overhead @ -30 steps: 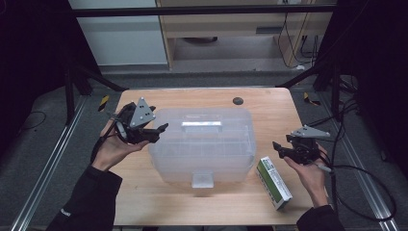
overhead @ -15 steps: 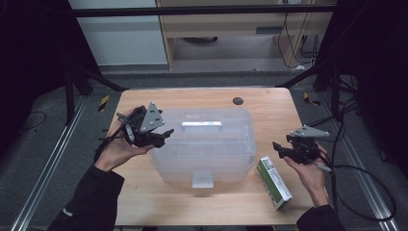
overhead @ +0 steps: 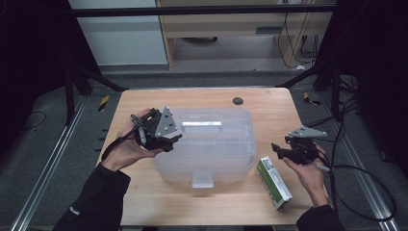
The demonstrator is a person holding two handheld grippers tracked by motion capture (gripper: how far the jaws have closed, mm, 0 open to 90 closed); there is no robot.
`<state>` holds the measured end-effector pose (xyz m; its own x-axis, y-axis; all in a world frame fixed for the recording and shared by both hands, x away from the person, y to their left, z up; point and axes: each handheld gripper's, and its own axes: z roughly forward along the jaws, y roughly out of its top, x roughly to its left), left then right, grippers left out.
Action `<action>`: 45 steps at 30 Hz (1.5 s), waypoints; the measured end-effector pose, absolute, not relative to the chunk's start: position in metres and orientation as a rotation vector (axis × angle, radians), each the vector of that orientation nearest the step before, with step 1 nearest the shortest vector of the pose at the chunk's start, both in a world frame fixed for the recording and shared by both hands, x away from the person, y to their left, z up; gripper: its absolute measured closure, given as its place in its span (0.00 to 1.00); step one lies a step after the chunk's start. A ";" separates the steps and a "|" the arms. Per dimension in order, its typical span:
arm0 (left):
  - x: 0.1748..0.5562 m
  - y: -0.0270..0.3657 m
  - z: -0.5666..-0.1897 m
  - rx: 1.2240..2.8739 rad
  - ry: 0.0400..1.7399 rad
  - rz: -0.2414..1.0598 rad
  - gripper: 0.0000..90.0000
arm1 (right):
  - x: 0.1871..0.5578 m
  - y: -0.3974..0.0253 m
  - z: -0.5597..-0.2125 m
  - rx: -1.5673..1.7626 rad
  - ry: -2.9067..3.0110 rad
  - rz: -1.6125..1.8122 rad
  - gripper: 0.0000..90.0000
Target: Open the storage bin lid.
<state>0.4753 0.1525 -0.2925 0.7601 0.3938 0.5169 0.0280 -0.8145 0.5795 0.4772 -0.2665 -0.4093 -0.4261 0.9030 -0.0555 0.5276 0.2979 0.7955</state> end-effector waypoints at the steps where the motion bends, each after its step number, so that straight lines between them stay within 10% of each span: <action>1: 0.476 0.150 -0.292 2.406 0.312 0.871 0.35 | 0.477 -0.266 -0.409 1.273 2.068 0.981 0.46; 26: 0.493 0.120 -0.299 2.506 0.217 0.908 0.42 | 0.478 -0.265 -0.410 1.267 2.069 0.980 0.47; 45: 0.501 0.102 -0.302 2.562 0.123 0.978 0.68 | 0.478 -0.265 -0.411 1.270 2.077 0.972 0.48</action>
<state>0.5008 0.1018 -0.3021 0.7520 0.2182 0.6220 -0.0569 -0.9186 0.3911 0.4778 -0.2650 -0.4105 -0.4296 0.9012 -0.0582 0.5324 0.3048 0.7897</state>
